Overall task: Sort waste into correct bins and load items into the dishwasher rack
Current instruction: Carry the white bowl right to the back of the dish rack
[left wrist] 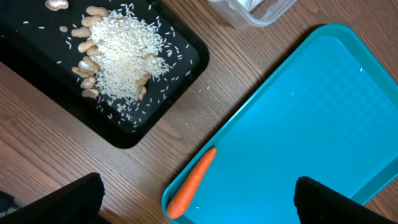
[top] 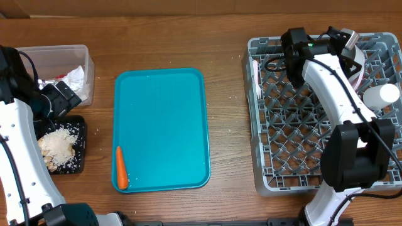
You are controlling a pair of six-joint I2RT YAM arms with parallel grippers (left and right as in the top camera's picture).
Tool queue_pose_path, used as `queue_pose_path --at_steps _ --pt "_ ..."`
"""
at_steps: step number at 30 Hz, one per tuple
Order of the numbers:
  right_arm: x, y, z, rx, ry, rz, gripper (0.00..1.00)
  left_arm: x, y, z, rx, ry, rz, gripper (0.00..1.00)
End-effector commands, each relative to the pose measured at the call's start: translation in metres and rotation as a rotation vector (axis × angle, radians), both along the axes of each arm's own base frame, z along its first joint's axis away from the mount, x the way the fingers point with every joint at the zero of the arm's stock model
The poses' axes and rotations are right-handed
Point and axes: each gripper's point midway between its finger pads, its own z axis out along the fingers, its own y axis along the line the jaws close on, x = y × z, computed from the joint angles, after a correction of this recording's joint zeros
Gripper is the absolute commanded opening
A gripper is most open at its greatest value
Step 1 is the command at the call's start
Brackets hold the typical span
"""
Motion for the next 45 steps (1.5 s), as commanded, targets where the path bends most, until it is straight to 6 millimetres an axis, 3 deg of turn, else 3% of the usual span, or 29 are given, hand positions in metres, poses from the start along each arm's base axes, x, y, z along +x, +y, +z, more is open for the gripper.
queue_pose_path --at_steps 1,8,13,20,25,29,40,41,43,45 --pt "0.001 -0.001 -0.007 -0.023 0.044 0.003 0.04 -0.001 0.003 0.000 0.006 0.002 0.022 1.00" --pt "0.008 0.000 -0.032 -0.030 0.129 0.013 0.08 -0.001 0.003 0.000 0.006 0.002 0.022 1.00" --pt "0.008 0.001 -0.038 -0.021 0.146 0.015 0.14 -0.001 0.003 0.000 0.006 0.002 0.022 1.00" --pt "0.010 0.008 -0.058 0.098 0.232 0.053 0.32 -0.001 0.003 0.000 0.006 0.002 0.023 1.00" --pt "0.013 0.018 -0.065 0.226 0.259 0.082 0.32 -0.001 0.003 0.000 0.006 0.002 0.022 1.00" --pt "0.019 0.030 -0.059 0.353 0.243 0.104 0.32 -0.001 0.003 0.000 0.006 0.002 0.023 1.00" --pt "0.028 0.078 -0.015 0.726 0.158 0.198 0.31 -0.001 0.003 0.000 0.006 0.002 0.022 1.00" --pt "0.027 0.081 -0.011 0.756 0.146 0.197 0.32 -0.001 0.003 0.000 0.006 0.002 0.022 1.00" --pt "0.026 0.080 -0.001 0.793 0.103 0.181 0.46 -0.001 0.003 0.000 0.006 0.002 0.022 1.00" --pt "0.028 0.078 0.006 0.830 0.069 0.183 0.48 -0.001 0.003 0.000 0.006 0.002 0.022 1.00"
